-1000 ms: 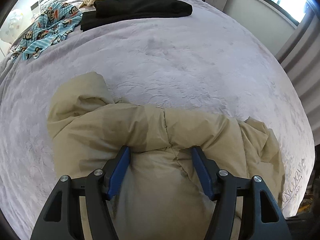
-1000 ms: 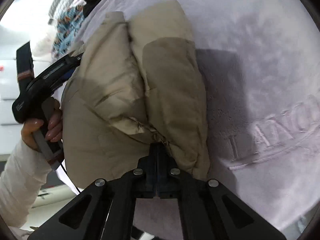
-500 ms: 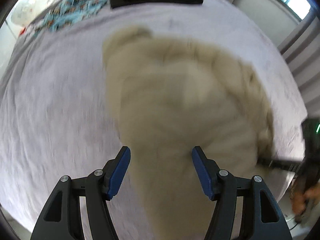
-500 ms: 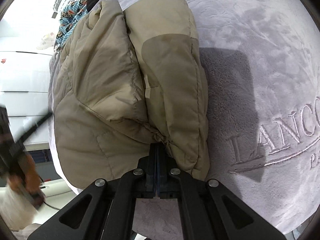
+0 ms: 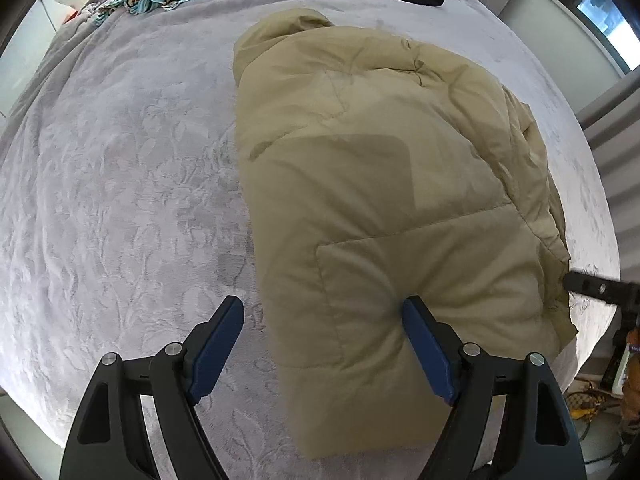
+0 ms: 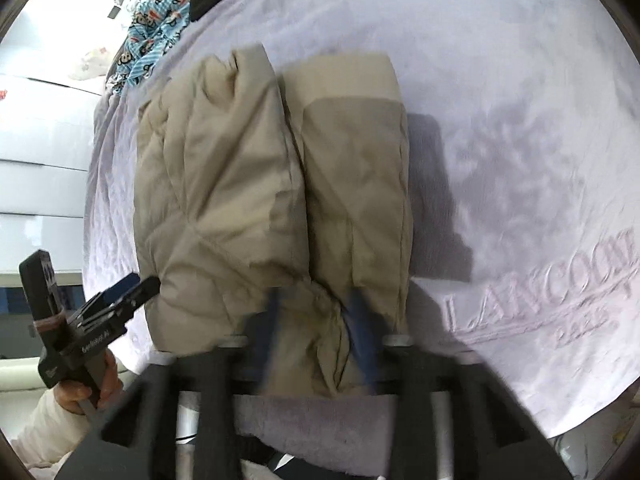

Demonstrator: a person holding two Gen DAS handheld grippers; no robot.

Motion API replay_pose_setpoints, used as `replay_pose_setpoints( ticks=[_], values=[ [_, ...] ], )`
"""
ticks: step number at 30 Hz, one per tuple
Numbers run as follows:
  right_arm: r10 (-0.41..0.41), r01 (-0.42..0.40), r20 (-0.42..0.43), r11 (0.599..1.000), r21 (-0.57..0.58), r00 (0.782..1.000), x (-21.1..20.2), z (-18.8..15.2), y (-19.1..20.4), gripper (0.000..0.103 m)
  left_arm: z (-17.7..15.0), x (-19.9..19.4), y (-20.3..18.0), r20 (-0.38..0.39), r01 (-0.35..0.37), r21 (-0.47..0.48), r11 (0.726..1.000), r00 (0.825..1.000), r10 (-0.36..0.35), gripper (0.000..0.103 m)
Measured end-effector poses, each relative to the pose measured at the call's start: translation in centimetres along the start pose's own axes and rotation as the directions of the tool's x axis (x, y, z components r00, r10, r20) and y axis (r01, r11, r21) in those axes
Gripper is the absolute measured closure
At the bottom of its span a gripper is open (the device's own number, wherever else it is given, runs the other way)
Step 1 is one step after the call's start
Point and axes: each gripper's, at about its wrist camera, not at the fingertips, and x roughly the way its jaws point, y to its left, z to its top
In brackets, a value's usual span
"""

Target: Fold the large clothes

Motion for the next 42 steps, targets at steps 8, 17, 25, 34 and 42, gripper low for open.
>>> replay_pose_setpoints(
  ticks=[8,17,25,34,42],
  values=[
    [-0.024,0.024,0.019,1.0,-0.016,1.0,0.3,1.5,1.1,0.025,0.7,-1.0,0.4,-0.023,-0.01,-0.002,1.0,1.0,0.01,0.02],
    [-0.054,0.053,0.05,0.998,0.021,0.997,-0.9,2.2,-1.4,0.021,0.6,-0.2,0.4,-0.023,-0.029,0.031,0.999,0.999,0.03,0.0],
    [-0.04,0.038,0.056,0.998,0.041,0.998,-0.7,3.4,-3.5,0.002,1.2,0.1,0.4,-0.026,-0.026,0.026,0.999,0.999,0.027,0.0],
    [0.044,-0.044,0.006,0.995,0.095,0.999,1.1,4.5,-5.7,0.0,2.2,0.5,1.3,-0.042,0.054,-0.025,0.998,0.998,-0.055,0.0],
    [0.165,-0.159,-0.052,0.983,0.097,0.985,2.3,5.9,-6.0,0.0,5.3,2.1,5.8,-0.03,0.195,-0.162,0.967,0.979,-0.202,0.0]
  ],
)
